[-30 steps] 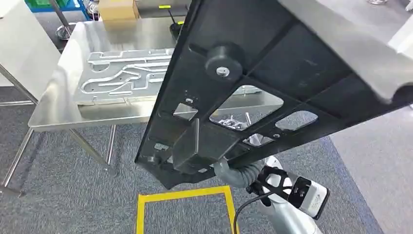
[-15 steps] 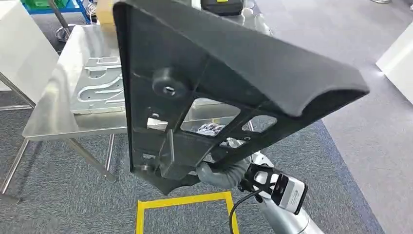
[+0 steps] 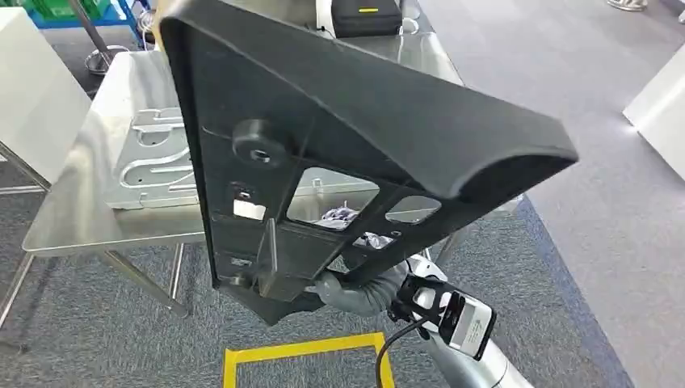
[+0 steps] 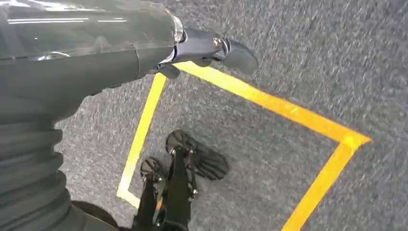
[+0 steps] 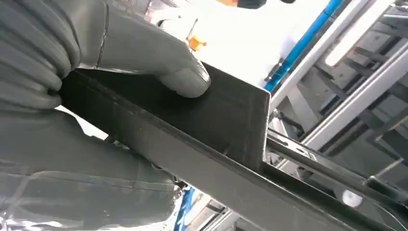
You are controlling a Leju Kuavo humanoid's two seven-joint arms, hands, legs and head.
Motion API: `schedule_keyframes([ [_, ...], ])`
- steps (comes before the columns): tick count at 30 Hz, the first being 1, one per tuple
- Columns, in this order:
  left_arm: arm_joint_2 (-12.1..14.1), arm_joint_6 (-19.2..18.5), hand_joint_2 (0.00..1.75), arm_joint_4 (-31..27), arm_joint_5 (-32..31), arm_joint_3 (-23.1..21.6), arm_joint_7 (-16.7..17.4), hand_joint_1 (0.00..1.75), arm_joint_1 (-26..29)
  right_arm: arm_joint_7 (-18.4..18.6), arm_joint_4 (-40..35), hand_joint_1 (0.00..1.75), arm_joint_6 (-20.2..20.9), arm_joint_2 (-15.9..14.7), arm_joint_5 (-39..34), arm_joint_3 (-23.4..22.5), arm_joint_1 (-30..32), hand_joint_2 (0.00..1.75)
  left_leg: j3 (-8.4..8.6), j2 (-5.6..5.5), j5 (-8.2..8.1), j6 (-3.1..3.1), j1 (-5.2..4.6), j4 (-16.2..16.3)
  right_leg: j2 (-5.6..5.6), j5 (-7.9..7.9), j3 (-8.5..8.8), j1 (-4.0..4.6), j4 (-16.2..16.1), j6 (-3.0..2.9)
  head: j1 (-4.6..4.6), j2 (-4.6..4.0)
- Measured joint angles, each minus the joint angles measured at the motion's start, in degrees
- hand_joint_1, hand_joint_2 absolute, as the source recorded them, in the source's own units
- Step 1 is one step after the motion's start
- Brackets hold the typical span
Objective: Take the parts from the cabinet and place them on the table.
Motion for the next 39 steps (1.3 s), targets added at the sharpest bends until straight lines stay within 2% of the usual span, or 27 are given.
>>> schedule_keyframes([
  [2,0.0,0.0,1.75,0.0,0.0,0.0,0.0,0.0,-0.1,0.0,0.0,1.75,0.0,0.0,0.0,0.1,-0.1,1.75,0.85,0.0,-0.21,0.61,0.3,-0.4,-0.22,-0.6,-1.85,-0.25,3.8,0.54,0.02,0.0],
  [3,0.0,0.0,1.75,0.0,0.0,0.0,0.0,0.0,-0.2,0.0,0.0,1.75,0.0,0.0,0.0,0.1,-0.1,1.75,0.96,0.0,-0.47,0.83,0.3,-0.4,-0.2,-1.89,-4.2,-0.36,7.5,0.85,0.02,0.0],
  [5,0.0,0.0,1.75,0.0,0.0,0.0,0.0,0.0,-0.1,0.0,0.1,1.75,0.0,0.0,0.0,0.2,0.0,1.75,1.37,-0.01,-1.14,0.9,0.25,-0.3,-0.21,-5.79,-9.8,-0.7,15.4,1.52,0.02,0.0],
  [6,0.0,0.0,1.75,0.0,0.0,0.0,0.0,0.0,-0.1,0.0,0.3,1.75,0.0,-0.1,0.0,0.2,0.1,1.75,1.72,-0.01,-1.53,0.89,0.24,-0.3,-0.21,-6.68,-11.75,-0.79,17.5,1.66,0.02,0.0],
  [7,0.0,0.0,1.75,0.0,0.0,0.0,0.0,0.0,0.0,0.0,0.4,1.75,-0.1,-0.2,0.0,0.2,0.1,1.75,2.29,-0.03,-1.96,0.84,0.24,-0.3,-0.22,-6.03,-12.44,-0.84,17.1,1.75,0.02,0.0],
  [8,0.0,0.0,1.75,0.0,0.0,0.0,0.0,0.0,0.1,0.0,0.4,1.75,-0.1,-0.2,0.0,0.2,0.1,1.75,2.95,-0.07,-2.43,0.8,0.24,-0.3,-0.22,-4.06,-11.93,-0.86,14.6,1.63,0.02,0.0],
  [11,0.0,0.0,1.75,0.0,0.0,0.0,0.0,0.0,0.0,0.0,0.4,1.75,-0.5,-0.3,-0.2,0.2,0.1,1.75,4.99,-0.07,-4.09,0.34,0.2,-0.3,-0.27,6.56,-7.54,-0.62,0.3,0.52,0.02,0.0],
  [12,0.0,0.0,1.75,0.0,0.0,0.0,0.0,0.0,0.0,0.0,0.5,1.75,-0.7,-0.3,-0.3,0.2,0.1,1.75,5.3,-0.12,-4.35,-0.01,0.12,-0.3,-0.38,4.42,-7.58,-0.01,0.4,0.22,0.02,0.0],
  [14,0.0,0.0,1.75,0.0,0.0,0.0,-0.1,0.0,-0.1,0.0,0.3,1.75,-1.1,-0.3,-0.4,0.2,0.3,1.75,5.57,0.0,-4.65,-0.82,0.18,0.4,-0.25,5.01,-7.24,-0.04,0.1,-0.74,0.02,0.0],
  [15,0.0,0.0,1.75,0.0,0.0,0.0,-0.1,0.0,-0.1,0.0,0.3,1.75,-1.2,-0.3,-0.4,0.2,0.3,1.75,5.91,0.02,-4.54,-1.21,0.17,0.4,-0.23,4.61,-6.76,0.1,0.1,-1.23,0.0,0.0],
  [16,0.1,0.0,1.75,0.0,0.0,0.0,-0.1,0.0,-0.2,0.0,0.0,1.75,-1.2,-0.3,-0.4,0.2,0.3,1.75,5.98,0.01,-5.0,-1.41,0.22,0.6,-0.15,4.58,-5.81,-0.28,-0.4,-1.51,0.0,0.0],
  [17,0.1,0.0,1.75,0.0,-0.1,0.0,-0.1,0.0,-0.4,0.0,-0.4,1.75,-1.2,-0.3,-0.4,0.1,0.3,1.75,5.35,0.06,-5.35,-1.52,0.37,2.7,-0.19,4.35,-5.02,-0.33,-0.7,-1.79,0.02,0.0],
  [18,0.1,0.0,1.75,0.0,-0.2,0.0,-0.2,0.0,-0.6,0.0,-0.7,1.75,-1.2,-0.3,-0.5,0.0,0.3,1.75,3.31,0.07,-6.27,-1.83,0.46,6.4,-0.32,4.01,-4.69,-0.38,-0.7,-2.1,0.0,0.0],
  [21,0.4,0.0,1.75,0.0,-0.2,0.0,-0.3,0.0,-0.4,0.0,-1.1,1.75,-1.6,-0.3,-0.4,-0.3,0.7,1.75,-4.15,0.08,-11.09,-2.3,0.57,17.4,-0.3,2.88,-3.72,-0.37,-0.7,-2.28,0.0,0.0],
  [22,0.4,0.0,1.75,0.0,-0.2,0.0,-0.3,0.0,-0.3,0.0,-1.2,1.75,-1.9,-0.3,-0.3,-0.5,1.0,1.75,-5.32,0.09,-10.74,-2.27,0.58,17.9,-0.18,2.49,-3.24,-0.38,-0.6,-2.19,0.0,0.0],
  [23,0.4,0.0,1.75,0.0,-0.2,0.0,-0.3,0.0,-0.3,0.0,-1.3,1.75,-2.1,-0.3,-0.3,-0.8,1.1,1.75,-5.16,0.09,-8.77,-2.16,0.59,15.7,-0.12,2.04,-2.63,-0.41,-0.6,-2.09,0.0,0.0],
  [26,0.6,-0.1,1.75,0.0,-0.2,0.0,-0.3,0.0,-0.3,0.0,-1.8,1.75,-2.3,-0.3,-0.2,-1.3,1.1,1.75,-0.81,0.24,1.28,-2.11,0.6,1.7,-0.13,0.49,-0.78,-0.4,-0.6,-1.49,0.0,0.0],
  [27,0.6,-0.1,1.75,0.0,-0.2,0.0,-0.3,0.0,-0.4,0.0,-1.9,1.75,-2.5,-0.4,0.0,-1.5,1.0,1.75,-0.86,0.29,0.25,-1.82,0.27,0.8,-0.11,0.31,-0.6,-0.25,-0.5,-1.21,0.02,0.0],
  [28,0.6,0.0,1.75,0.0,-0.2,0.0,-0.2,0.0,-0.5,0.0,-2.1,1.75,-3.2,-0.4,0.3,-1.8,1.0,1.75,-0.68,0.3,-0.33,-1.08,0.1,0.8,-0.01,0.26,-1.3,-0.15,-0.3,-0.97,0.0,0.0],
  [30,0.7,0.3,1.75,0.0,-0.2,0.0,-0.4,0.0,-0.2,0.0,-2.5,1.75,-5.8,-0.5,1.4,-3.1,0.9,1.75,-1.07,0.14,0.07,-0.44,0.03,0.8,-0.08,-0.09,-1.24,-0.31,-0.5,-0.28,0.02,0.0],
  [32,0.6,0.3,1.75,0.0,-0.2,0.0,-0.6,0.0,-0.2,0.0,-2.7,1.75,-10.3,-0.7,3.1,-5.0,-0.2,1.75,-0.28,0.08,0.04,0.13,0.42,0.1,-0.14,-1.13,-1.09,-0.36,0.5,0.52,0.02,0.0],
  [33,0.6,0.3,1.75,0.0,-0.2,0.0,-0.7,0.0,-0.2,0.0,-2.7,1.75,-12.8,-0.8,4.5,-5.9,-1.3,1.75,-0.07,0.11,-0.2,0.49,0.42,0.1,-0.22,-2.49,-2.45,-0.39,3.2,0.7,0.02,0.0],
  [35,0.6,0.3,1.75,0.0,-0.2,0.0,-0.9,0.0,-0.3,0.0,-1.2,1.75,-18.5,-1.2,8.9,-8.6,-3.9,1.75,0.19,0.13,-0.57,0.89,0.3,0.1,-0.22,-6.26,-8.32,-0.57,13.1,1.04,0.0,0.0],
  [36,0.6,0.2,1.75,0.0,-0.2,0.0,-0.9,0.0,-0.3,0.0,1.0,1.75,-21.2,-1.3,12.6,-9.9,-5.6,1.75,0.31,0.15,-0.77,0.94,0.24,0.2,-0.23,-6.94,-11.07,-0.64,17.1,1.12,0.0,0.0],
  [37,0.6,0.2,1.75,0.0,-0.2,0.0,-0.9,0.0,-0.4,0.2,3.4,1.75,-23.7,-1.3,16.5,-11.1,-7.3,1.75,0.47,0.14,-0.95,0.92,0.17,0.2,-0.23,-6.05,-12.53,-0.7,18.2,1.13,0.0,0.0],
  [38,0.5,0.1,1.75,0.0,-0.2,-0.1,-0.9,0.0,-0.5,0.4,6.0,1.75,-26.1,-1.3,20.6,-12.3,-9.2,1.75,0.73,0.1,-1.15,0.95,0.15,0.3,-0.23,-3.94,-12.56,-0.71,16.8,1.01,0.02,0.0],
  [39,0.5,0.1,1.75,0.0,-0.2,-0.1,-0.7,0.0,-0.8,1.0,8.5,1.75,-28.3,-1.2,24.9,-13.1,-11.4,1.75,1.07,-0.01,-1.4,0.94,0.05,0.4,-0.22,-0.77,-11.35,-0.69,12.8,0.71,0.0,0.0],
])
